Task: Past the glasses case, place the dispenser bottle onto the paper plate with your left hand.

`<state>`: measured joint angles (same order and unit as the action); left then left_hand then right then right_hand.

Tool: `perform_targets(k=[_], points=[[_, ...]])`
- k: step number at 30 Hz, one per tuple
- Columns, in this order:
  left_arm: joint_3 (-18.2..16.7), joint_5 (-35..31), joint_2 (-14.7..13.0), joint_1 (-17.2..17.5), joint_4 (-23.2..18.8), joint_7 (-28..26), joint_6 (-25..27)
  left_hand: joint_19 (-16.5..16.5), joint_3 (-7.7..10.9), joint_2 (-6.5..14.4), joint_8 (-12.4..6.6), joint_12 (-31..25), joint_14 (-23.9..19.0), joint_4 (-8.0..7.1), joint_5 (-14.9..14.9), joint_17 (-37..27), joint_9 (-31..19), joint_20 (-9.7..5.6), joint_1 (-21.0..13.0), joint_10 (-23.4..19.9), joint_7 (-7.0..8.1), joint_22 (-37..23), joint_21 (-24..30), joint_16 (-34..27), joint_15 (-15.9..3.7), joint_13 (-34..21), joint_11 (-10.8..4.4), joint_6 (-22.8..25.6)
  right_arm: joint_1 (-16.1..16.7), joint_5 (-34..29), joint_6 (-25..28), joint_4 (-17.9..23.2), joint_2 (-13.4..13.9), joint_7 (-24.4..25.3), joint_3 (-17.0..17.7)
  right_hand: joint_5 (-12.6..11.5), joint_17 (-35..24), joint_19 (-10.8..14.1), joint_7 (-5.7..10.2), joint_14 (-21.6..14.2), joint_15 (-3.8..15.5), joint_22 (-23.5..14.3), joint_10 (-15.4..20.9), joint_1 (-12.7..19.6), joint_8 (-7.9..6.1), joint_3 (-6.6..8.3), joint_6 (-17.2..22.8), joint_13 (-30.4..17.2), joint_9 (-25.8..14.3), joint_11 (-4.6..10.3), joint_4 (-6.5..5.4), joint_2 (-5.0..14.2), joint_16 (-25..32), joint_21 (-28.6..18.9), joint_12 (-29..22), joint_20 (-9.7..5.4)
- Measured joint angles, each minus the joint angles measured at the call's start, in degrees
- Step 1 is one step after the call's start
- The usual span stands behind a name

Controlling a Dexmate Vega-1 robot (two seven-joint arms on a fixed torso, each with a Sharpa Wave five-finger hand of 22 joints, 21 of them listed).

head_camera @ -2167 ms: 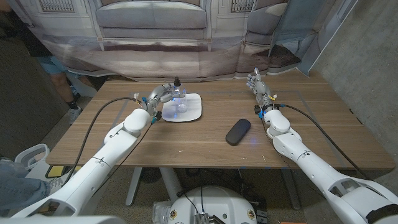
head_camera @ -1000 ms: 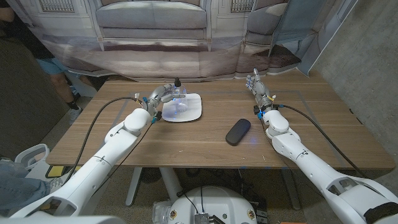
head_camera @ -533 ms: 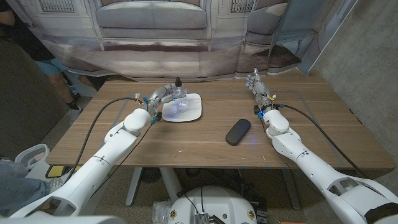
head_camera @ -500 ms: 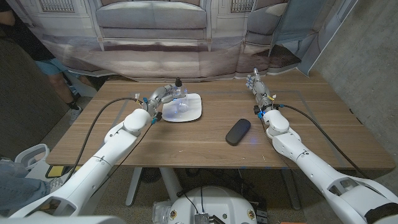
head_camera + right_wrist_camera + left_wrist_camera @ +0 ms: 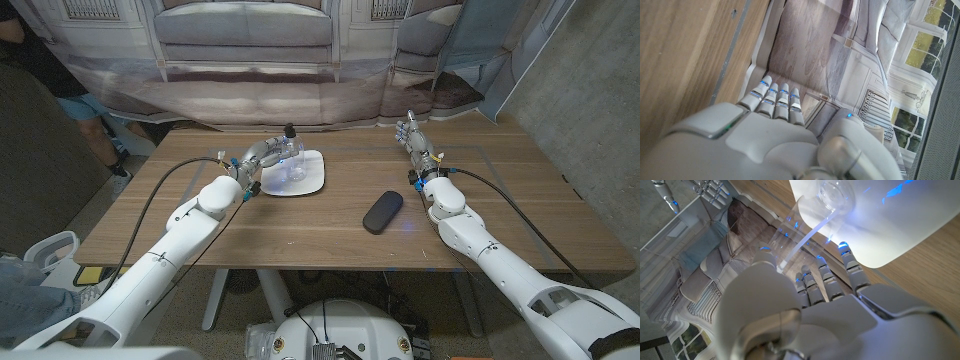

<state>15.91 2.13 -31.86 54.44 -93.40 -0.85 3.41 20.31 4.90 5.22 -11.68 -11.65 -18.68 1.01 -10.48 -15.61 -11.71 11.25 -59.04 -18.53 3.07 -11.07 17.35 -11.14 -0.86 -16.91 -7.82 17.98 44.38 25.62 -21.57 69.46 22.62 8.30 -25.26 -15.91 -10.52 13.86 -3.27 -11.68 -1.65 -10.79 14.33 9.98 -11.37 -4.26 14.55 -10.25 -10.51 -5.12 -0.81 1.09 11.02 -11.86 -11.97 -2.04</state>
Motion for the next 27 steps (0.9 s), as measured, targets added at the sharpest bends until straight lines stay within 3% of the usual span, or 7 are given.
perform_targets(k=[27], points=[[-0.2,0.11,-0.19,-0.39,0.31,0.1,0.0,-3.42,-1.18,-1.43,0.67,0.45,4.5,-1.18,-0.49,0.18,-0.03,0.93,2.65,3.89,-0.1,-0.27,-1.79,0.44,0.76,0.01,0.2,-3.36,-0.99,-0.02,-0.47,-2.12,-0.77,-0.44,-0.34,0.0,0.0,0.0,0.41,0.01,0.01,0.0,0.42,0.0,0.0,-0.4,0.41,0.0,0.0,0.42,0.07,0.0,0.0,0.0,0.0,0.0]])
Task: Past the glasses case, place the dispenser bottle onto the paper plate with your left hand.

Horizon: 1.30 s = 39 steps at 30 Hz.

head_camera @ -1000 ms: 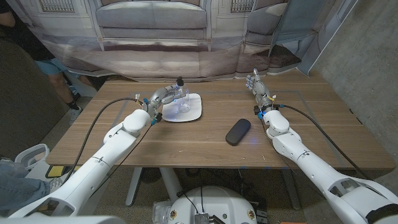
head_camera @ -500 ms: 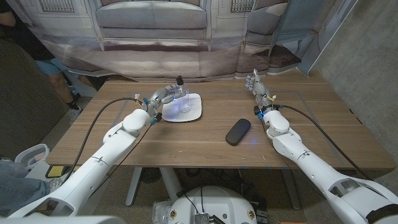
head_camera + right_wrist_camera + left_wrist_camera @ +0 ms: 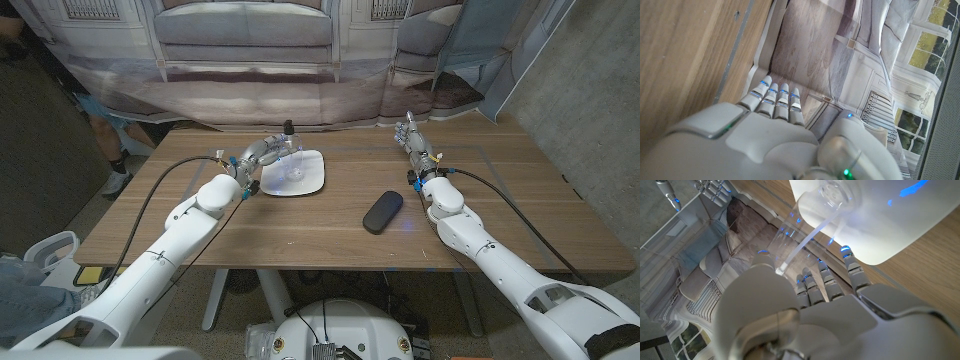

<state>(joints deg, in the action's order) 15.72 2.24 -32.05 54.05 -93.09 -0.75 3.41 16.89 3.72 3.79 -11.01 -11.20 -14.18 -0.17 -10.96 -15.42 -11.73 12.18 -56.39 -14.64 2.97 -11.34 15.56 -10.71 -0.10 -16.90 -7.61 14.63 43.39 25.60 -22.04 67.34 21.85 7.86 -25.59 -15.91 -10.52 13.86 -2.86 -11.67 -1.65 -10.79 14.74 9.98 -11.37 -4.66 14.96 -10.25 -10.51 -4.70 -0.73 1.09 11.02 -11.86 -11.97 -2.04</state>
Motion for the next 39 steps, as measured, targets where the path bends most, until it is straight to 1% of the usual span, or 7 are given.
perform_targets(k=[1,5,15,21,22,31,39], points=[[0.0,0.0,0.0,-0.01,0.01,0.0,0.0,-0.27,0.0,0.21,0.0,0.0,0.29,0.0,-0.3,0.0,0.0,0.08,0.2,0.23,-0.21,0.0,-0.1,0.0,0.29,0.0,-0.23,-0.22,0.0,0.0,-0.01,0.0,0.0,0.0,0.0,0.0,0.0,0.0,0.0,0.0,0.0,0.0,0.0,0.0,0.0,0.0,0.0,0.0,0.0,0.0,0.0,0.0,0.0,0.0,0.0,0.0],[0.0,-0.01,-0.05,-0.12,0.1,0.15,0.0,-0.6,0.0,0.19,0.0,0.0,0.99,0.0,-0.34,0.0,0.0,0.01,0.41,1.11,-0.16,0.0,-0.32,0.0,0.37,0.0,0.13,-0.98,-0.26,0.02,-0.14,-0.56,-0.22,-0.09,-0.09,0.0,0.0,0.0,0.0,0.0,0.0,0.0,0.0,0.0,0.0,0.0,0.0,0.0,0.0,0.0,0.0,0.0,0.0,0.0,0.0,0.0],[-0.03,-0.1,-0.3,-0.13,-0.13,0.27,0.19,-0.99,-0.24,0.3,0.05,0.0,1.77,-0.23,-0.34,0.19,0.0,0.0,0.74,2.05,-0.3,0.01,-0.53,0.0,0.0,0.0,0.0,-2.37,-0.52,0.16,-0.49,-1.33,-0.54,-0.37,-0.21,0.0,0.0,0.0,-0.01,0.0,0.0,0.0,0.0,0.0,0.0,0.0,-0.01,0.0,0.0,0.0,0.0,0.0,0.0,0.0,0.0,0.0],[-0.16,-0.19,-0.5,0.2,-0.74,0.27,0.7,-1.9,-0.24,0.0,0.21,0.0,3.31,-0.22,-0.34,0.27,0.0,0.28,1.04,3.69,-0.81,0.01,-0.76,0.0,0.63,0.0,0.2,-3.68,-0.62,0.31,-0.74,-1.86,-0.73,-0.6,-0.26,0.0,0.0,0.0,-0.01,0.0,0.0,0.0,-0.01,0.0,0.0,0.0,-0.01,0.0,0.0,0.0,0.0,0.0,0.0,0.0,0.0,0.0],[-0.19,-0.21,-0.55,0.27,-0.87,0.27,0.86,-2.02,-0.24,0.0,0.21,0.0,3.54,-0.22,-0.34,0.27,0.0,0.17,1.04,3.75,-0.6,0.01,-0.81,0.0,0.49,0.04,0.14,-3.9,-0.64,0.34,-0.79,-1.97,-0.76,-0.65,-0.28,0.0,0.0,0.0,-0.01,0.0,0.0,0.0,-0.01,0.0,0.0,0.0,-0.01,0.0,0.0,0.0,0.0,0.0,0.0,0.0,0.0,0.0],[-0.25,-0.33,-0.68,0.65,-1.37,0.15,1.01,-5.91,-0.51,-0.31,0.44,0.4,8.23,-0.5,-0.79,0.55,-0.01,0.01,1.79,7.79,-0.9,0.01,-2.65,0.0,1.1,0.16,1.05,-8.5,-0.53,0.39,-0.89,-1.83,-0.72,-0.68,-0.3,0.0,0.0,0.21,-0.01,0.0,0.0,0.0,-0.01,0.0,0.0,0.01,-0.01,0.0,0.0,-0.01,0.0,0.0,0.0,0.0,0.0,0.21],[-0.29,-0.34,-0.77,1.0,-1.77,-0.06,1.01,-6.71,-0.64,-0.54,0.43,0.39,8.55,-0.62,-0.79,0.8,-0.01,-0.07,2.02,8.69,-0.92,0.01,-3.09,-0.01,1.43,0.43,1.35,-9.11,0.05,0.39,-0.91,-1.12,-0.49,-0.34,-0.24,0.0,0.0,0.21,-0.01,-0.31,0.32,0.0,-0.01,0.0,0.0,0.01,-0.01,0.0,0.0,0.0,0.0,0.0,0.0,0.0,0.0,0.21]])
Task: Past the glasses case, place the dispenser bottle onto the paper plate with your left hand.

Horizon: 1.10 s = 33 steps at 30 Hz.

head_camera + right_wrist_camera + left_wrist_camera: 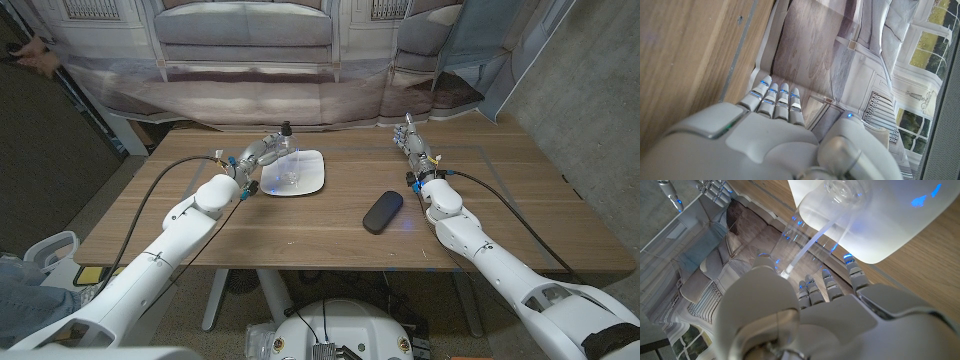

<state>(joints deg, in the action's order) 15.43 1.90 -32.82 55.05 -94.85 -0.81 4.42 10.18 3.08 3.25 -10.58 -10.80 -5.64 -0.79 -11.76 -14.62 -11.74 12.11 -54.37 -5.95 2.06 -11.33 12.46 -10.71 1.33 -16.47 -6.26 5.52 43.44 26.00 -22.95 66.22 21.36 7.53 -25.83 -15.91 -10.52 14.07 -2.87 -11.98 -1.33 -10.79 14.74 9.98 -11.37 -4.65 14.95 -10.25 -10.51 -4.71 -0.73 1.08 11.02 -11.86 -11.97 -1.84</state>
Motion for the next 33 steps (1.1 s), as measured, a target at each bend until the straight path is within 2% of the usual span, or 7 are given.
perform_targets(k=[9,17,33], points=[[-0.11,0.08,-0.15,0.36,-0.52,-0.07,0.0,-0.4,0.0,0.0,0.0,0.0,0.57,0.0,0.0,0.0,0.0,0.05,0.0,0.0,0.0,0.0,0.0,0.0,0.01,0.0,0.0,0.0,0.62,-0.12,-0.04,1.1,0.36,0.41,0.2,0.0,0.0,0.0,0.31,0.0,0.0,0.0,0.0,0.23,0.0,-0.18,0.31,0.0,0.0,0.0,0.18,0.23,0.0,0.0,0.0,0.0],[-0.12,0.17,-0.37,0.42,-1.12,0.18,0.08,-0.4,0.0,0.07,0.0,0.0,0.88,0.01,0.0,0.06,0.0,0.05,0.52,0.6,0.3,0.01,0.0,0.0,0.31,0.26,0.61,-0.77,1.55,-0.23,-0.04,2.61,0.9,1.06,0.59,0.0,0.0,0.0,0.31,0.01,0.0,0.0,0.0,0.23,0.0,-0.17,0.31,0.0,0.0,0.0,0.17,0.22,0.0,0.0,0.0,0.0],[0.33,0.21,-0.97,-0.5,-2.41,1.56,1.88,-1.94,-1.43,-1.12,0.0,-0.01,2.41,-0.46,-0.39,0.54,0.3,0.36,2.18,2.15,-0.01,0.01,-0.39,0.0,0.95,0.53,1.55,-2.25,2.92,-0.29,-0.03,4.2,1.48,1.73,1.3,0.0,0.0,0.0,0.3,0.01,0.0,0.0,0.0,0.23,0.0,-0.32,0.3,0.0,0.0,0.0,0.32,0.22,0.0,0.0,0.0,0.0]])
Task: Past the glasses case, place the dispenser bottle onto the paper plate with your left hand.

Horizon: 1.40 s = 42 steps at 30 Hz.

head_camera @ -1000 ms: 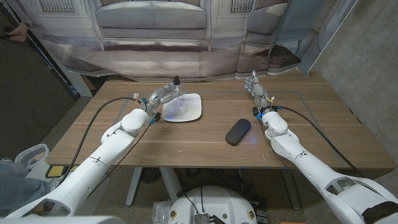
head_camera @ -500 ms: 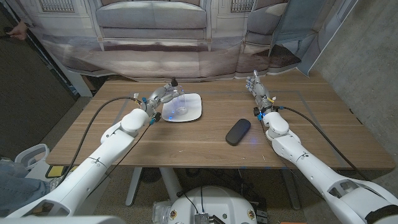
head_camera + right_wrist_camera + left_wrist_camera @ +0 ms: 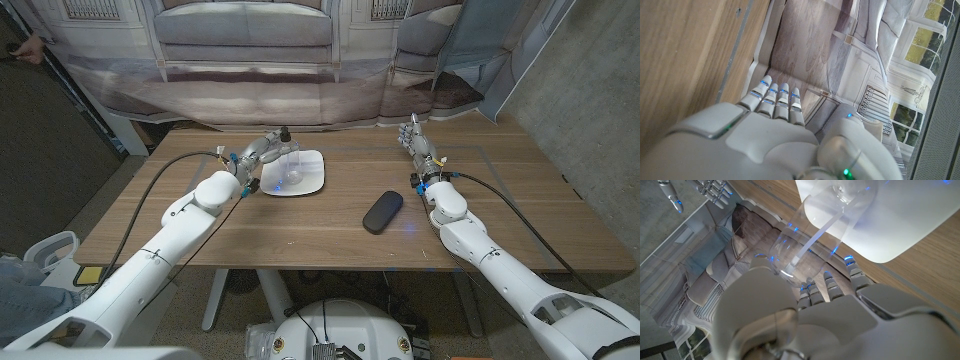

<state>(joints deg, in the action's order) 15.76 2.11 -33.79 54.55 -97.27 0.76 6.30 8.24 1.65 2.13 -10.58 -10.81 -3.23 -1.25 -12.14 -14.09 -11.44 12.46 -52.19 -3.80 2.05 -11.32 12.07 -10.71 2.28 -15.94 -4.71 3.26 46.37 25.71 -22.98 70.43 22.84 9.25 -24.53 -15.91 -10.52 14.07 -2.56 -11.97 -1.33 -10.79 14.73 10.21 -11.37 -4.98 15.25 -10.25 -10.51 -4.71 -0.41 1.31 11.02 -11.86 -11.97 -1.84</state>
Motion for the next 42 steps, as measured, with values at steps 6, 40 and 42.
perform_targets(k=[6,40,42], points=[[0.06,0.0,-0.01,-0.22,-0.26,0.38,0.36,-0.31,-0.18,-0.39,0.0,0.0,0.47,-0.18,0.0,0.0,0.0,-0.3,0.39,0.78,-0.13,0.0,0.0,0.0,-0.11,0.2,0.17,-0.13,0.33,0.03,-0.18,0.1,0.07,0.14,0.22,0.0,0.0,0.0,0.0,0.0,0.0,0.0,0.0,0.0,0.0,0.0,0.0,0.0,0.0,0.0,0.0,0.0,0.0,0.0,0.0,0.0],[-2.39,0.84,-2.02,3.6,-7.15,-0.62,2.85,-2.36,-3.42,-3.09,-0.24,-0.45,2.62,-2.15,-0.79,0.99,-0.02,-0.31,5.5,2.85,-1.22,0.13,-0.44,0.0,0.96,1.06,2.25,-2.25,0.62,0.55,-1.07,0.15,0.63,-0.69,0.89,0.0,0.0,-0.21,0.64,0.0,0.0,0.0,0.31,0.0,0.0,-0.16,0.01,0.0,0.0,-0.31,-0.16,0.0,0.0,0.0,0.0,0.21],[-2.76,0.93,-2.17,3.94,-7.71,-0.75,2.85,-2.35,-3.56,-3.09,-0.24,-0.45,2.62,-2.29,-0.95,1.05,-0.02,-0.31,5.5,2.85,-1.22,0.13,-0.44,0.0,0.96,1.05,2.25,-2.25,0.69,0.55,-1.07,0.21,0.69,-0.7,0.92,0.0,0.0,-0.21,0.64,0.0,0.0,0.0,0.31,0.0,0.0,-0.16,0.0,0.0,0.0,-0.31,-0.16,0.0,0.0,0.0,0.0,0.21]])
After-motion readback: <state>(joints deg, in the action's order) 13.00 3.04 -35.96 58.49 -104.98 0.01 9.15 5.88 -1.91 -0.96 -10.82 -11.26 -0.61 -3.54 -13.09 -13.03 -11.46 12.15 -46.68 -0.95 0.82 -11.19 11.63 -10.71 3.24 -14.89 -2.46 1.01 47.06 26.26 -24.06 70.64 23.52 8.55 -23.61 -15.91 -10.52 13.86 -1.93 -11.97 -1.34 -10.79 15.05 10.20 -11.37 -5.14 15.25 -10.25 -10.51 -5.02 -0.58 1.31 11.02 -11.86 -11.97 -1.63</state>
